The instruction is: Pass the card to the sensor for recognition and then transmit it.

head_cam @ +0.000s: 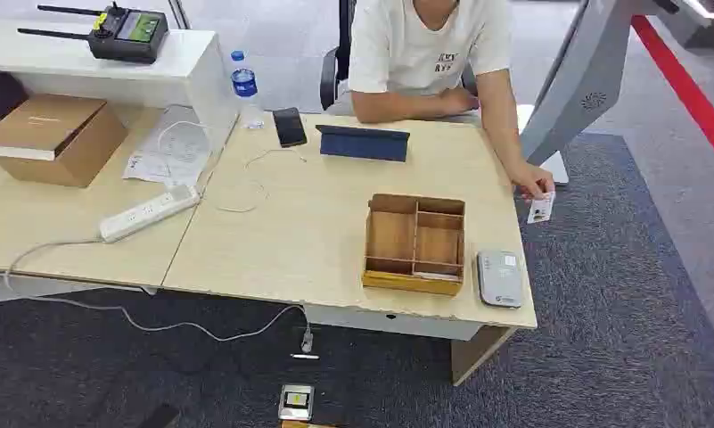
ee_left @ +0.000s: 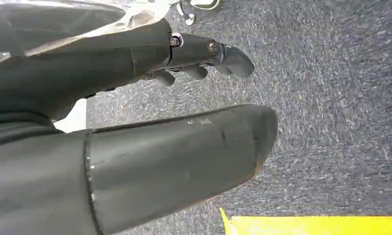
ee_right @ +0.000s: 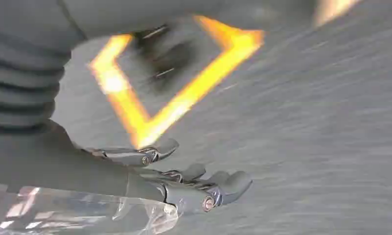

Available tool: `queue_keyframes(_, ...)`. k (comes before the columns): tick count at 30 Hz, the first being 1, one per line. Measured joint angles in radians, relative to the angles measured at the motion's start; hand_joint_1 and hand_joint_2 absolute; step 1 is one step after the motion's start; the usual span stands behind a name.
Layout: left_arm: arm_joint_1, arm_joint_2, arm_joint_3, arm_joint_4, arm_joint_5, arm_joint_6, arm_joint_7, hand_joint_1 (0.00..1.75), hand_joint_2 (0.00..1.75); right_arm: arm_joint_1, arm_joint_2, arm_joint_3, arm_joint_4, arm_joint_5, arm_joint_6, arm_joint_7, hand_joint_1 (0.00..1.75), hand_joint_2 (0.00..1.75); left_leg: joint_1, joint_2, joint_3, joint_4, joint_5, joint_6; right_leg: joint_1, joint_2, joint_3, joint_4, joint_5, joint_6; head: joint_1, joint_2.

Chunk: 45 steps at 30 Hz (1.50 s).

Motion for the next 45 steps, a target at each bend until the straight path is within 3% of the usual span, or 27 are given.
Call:
queue_keyframes(3,-0.002,0.000,0.000,0.000,0.002,0.006,-0.002,0.00,0.00,-0.087,-0.020,-0.062,-0.030,-0.040,0.054,-0.097,0.00,1.75,0.000,0.002,0.000,0.000,0.001,0.000,0.000,0.001,0.000,0.000,0.002,0.001,0.000,0.000)
queue_keyframes(7,-0.003,0.000,0.001,0.000,0.000,0.011,-0.009,0.00,0.00,-0.200,-0.038,-0.086,-0.105,-0.104,0.067,-0.152,0.00,1.75,-0.001,0.002,0.000,0.000,0.004,0.002,-0.001,0.000,0.000,0.000,0.003,0.003,0.000,0.000)
queue_keyframes(10,-0.003,0.000,0.001,0.000,-0.005,0.011,-0.015,0.00,0.00,-0.244,-0.041,-0.080,-0.215,-0.225,0.015,-0.145,0.00,1.75,-0.002,-0.002,-0.001,0.001,0.004,0.002,-0.001,-0.001,0.001,0.000,0.003,0.003,0.000,0.000)
queue_keyframes(13,-0.003,0.000,0.003,0.000,-0.013,0.012,-0.019,0.00,0.00,-0.244,-0.040,-0.030,-0.393,-0.351,-0.118,-0.104,0.00,1.75,-0.002,-0.004,-0.002,0.001,0.004,0.002,-0.001,-0.002,0.001,0.001,0.003,0.003,0.000,0.000)
queue_keyframes(18,-0.006,-0.001,0.007,0.000,-0.028,0.013,-0.027,0.00,0.00,-0.235,-0.031,0.075,-0.682,-0.387,-0.235,-0.063,0.00,1.75,-0.002,-0.004,-0.002,0.000,0.004,0.002,-0.001,-0.002,0.000,0.001,0.003,0.003,0.000,0.000)
queue_keyframes(24,-0.005,-0.002,0.008,0.000,-0.045,0.013,-0.039,0.00,0.00,-0.218,-0.003,0.217,-0.955,-0.341,-0.278,-0.044,0.00,1.75,-0.002,-0.004,-0.002,0.000,0.005,0.001,0.000,-0.003,0.000,0.002,0.002,0.002,0.000,0.000)
queue_keyframes(27,-0.005,-0.002,0.008,0.000,-0.058,0.013,-0.049,0.00,0.00,-0.207,0.012,0.290,-1.074,-0.174,-0.279,-0.067,0.00,1.75,-0.002,-0.004,-0.002,0.000,0.005,0.001,-0.001,-0.002,0.000,0.002,0.002,0.002,0.000,0.000)
queue_keyframes(31,-0.005,-0.002,0.007,0.000,-0.088,0.013,-0.067,0.00,0.00,-0.203,0.021,0.414,-1.225,0.356,-0.287,-0.103,0.00,1.75,-0.001,-0.004,-0.002,0.000,0.005,0.001,0.000,-0.002,0.000,0.002,0.002,0.002,0.000,0.000)
queue_keyframes(36,-0.004,-0.001,0.007,0.000,-0.120,0.013,-0.087,0.00,0.00,-0.214,0.036,0.535,-1.306,0.771,-0.302,-0.119,0.00,1.75,0.000,-0.005,-0.003,0.000,0.005,0.001,0.001,-0.003,0.000,0.002,0.002,0.002,0.000,0.000)
queue_keyframes(40,-0.006,-0.001,0.006,0.000,-0.126,0.010,-0.098,0.00,0.00,-0.257,0.051,0.606,-1.283,0.889,-0.327,-0.152,0.00,1.75,0.000,-0.004,-0.003,0.000,0.005,0.001,0.001,-0.002,0.000,0.002,0.002,0.001,0.000,0.000)
queue_keyframes(45,-0.008,0.000,0.006,0.000,-0.133,0.004,-0.098,0.00,0.00,-0.378,0.062,0.678,-1.139,0.973,-0.341,-0.188,0.00,1.75,0.000,-0.004,-0.003,0.000,0.006,0.000,0.000,-0.003,0.000,0.002,0.003,0.001,0.001,0.000)
